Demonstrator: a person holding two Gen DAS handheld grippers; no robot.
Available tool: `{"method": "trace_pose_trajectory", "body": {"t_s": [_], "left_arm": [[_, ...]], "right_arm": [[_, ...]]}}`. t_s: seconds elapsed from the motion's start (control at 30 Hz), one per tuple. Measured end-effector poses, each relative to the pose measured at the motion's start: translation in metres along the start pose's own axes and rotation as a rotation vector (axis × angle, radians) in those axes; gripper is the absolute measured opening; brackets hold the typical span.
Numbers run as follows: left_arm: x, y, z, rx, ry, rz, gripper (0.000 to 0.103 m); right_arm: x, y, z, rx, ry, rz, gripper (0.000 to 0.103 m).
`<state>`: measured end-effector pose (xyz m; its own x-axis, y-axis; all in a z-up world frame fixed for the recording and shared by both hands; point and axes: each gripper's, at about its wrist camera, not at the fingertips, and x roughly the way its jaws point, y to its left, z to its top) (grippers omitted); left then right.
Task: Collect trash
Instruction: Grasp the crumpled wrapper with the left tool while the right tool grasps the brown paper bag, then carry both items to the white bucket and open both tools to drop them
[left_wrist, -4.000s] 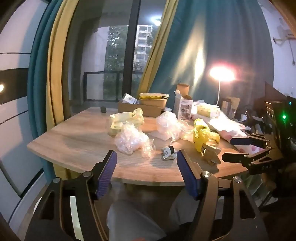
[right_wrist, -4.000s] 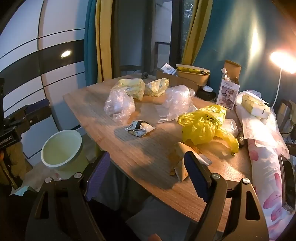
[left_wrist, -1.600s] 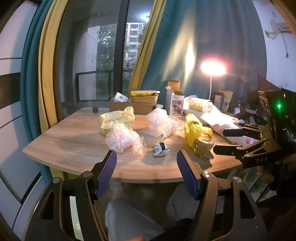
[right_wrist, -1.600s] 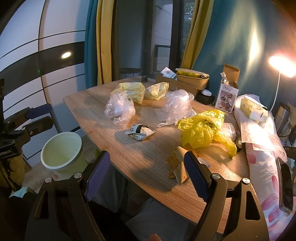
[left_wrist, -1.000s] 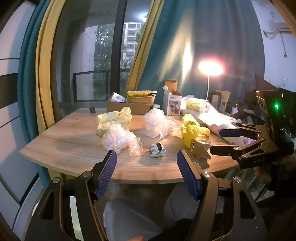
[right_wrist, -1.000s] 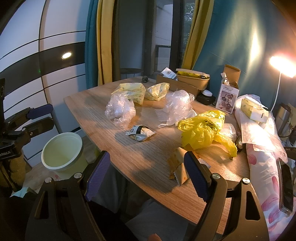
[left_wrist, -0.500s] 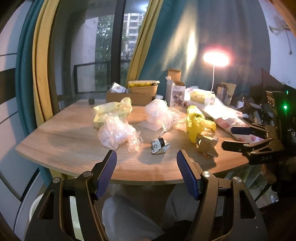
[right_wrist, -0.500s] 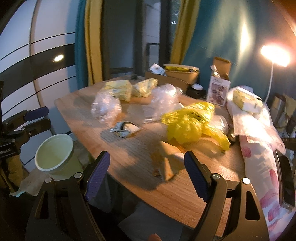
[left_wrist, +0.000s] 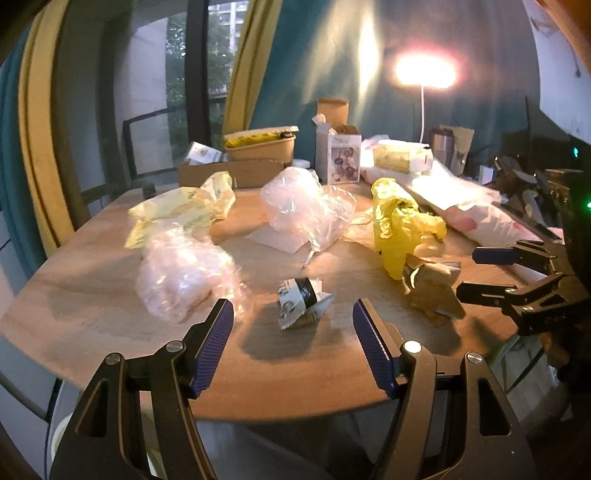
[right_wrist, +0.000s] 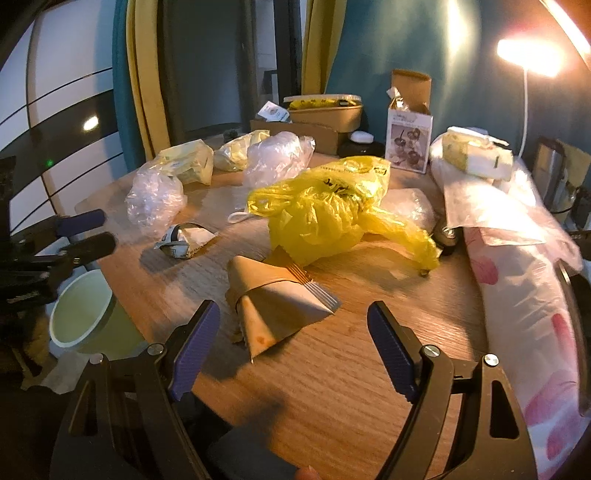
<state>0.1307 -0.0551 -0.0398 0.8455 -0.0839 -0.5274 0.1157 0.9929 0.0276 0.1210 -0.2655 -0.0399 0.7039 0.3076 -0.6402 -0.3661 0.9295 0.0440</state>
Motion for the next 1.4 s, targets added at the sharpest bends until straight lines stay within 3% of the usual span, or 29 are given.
{"method": "trace_pose_trajectory", "body": {"t_s": [0.43,0.5,0.53,0.6,0.63,0.73,0.9,1.17,1.4], "left_arm": [[0.070,-0.010,0.014,0.058,0.117,-0.016,0.070],[0.077,-0.009,0.013,0.057,0.137,-0.019,0.063],[0.079,-0.008,0.012,0.052,0.152,-0.021,0.052],[0.084,-0.006,0.010,0.038,0.171,-0.031,0.048],[0.083,-0.005,0.009,0.033,0.167,-0.038,0.046],[0.078,-0.004,0.006,0.026,0.153,-0.043,0.044],[0.060,-0.002,0.005,0.008,0.112,-0.054,0.042],[0.016,0.003,0.004,-0.010,0.026,-0.069,0.042],[-0.027,0.021,-0.005,-0.034,-0.038,-0.026,0.042]], "right_arm": [[0.030,0.003,0.005,0.015,0.037,0.089,0.082],[0.032,0.003,0.003,0.017,0.041,0.085,0.082],[0.035,0.003,0.002,0.017,0.046,0.080,0.081],[0.038,0.003,0.001,0.017,0.053,0.069,0.081],[0.038,0.002,0.000,0.019,0.056,0.068,0.073],[0.039,0.003,-0.001,0.023,0.066,0.063,0.052],[0.032,0.010,0.001,0.003,0.061,0.058,0.038],[0.008,0.035,0.010,-0.063,0.016,0.038,0.035],[-0.010,0.059,0.018,-0.115,-0.024,0.027,0.034]]}}
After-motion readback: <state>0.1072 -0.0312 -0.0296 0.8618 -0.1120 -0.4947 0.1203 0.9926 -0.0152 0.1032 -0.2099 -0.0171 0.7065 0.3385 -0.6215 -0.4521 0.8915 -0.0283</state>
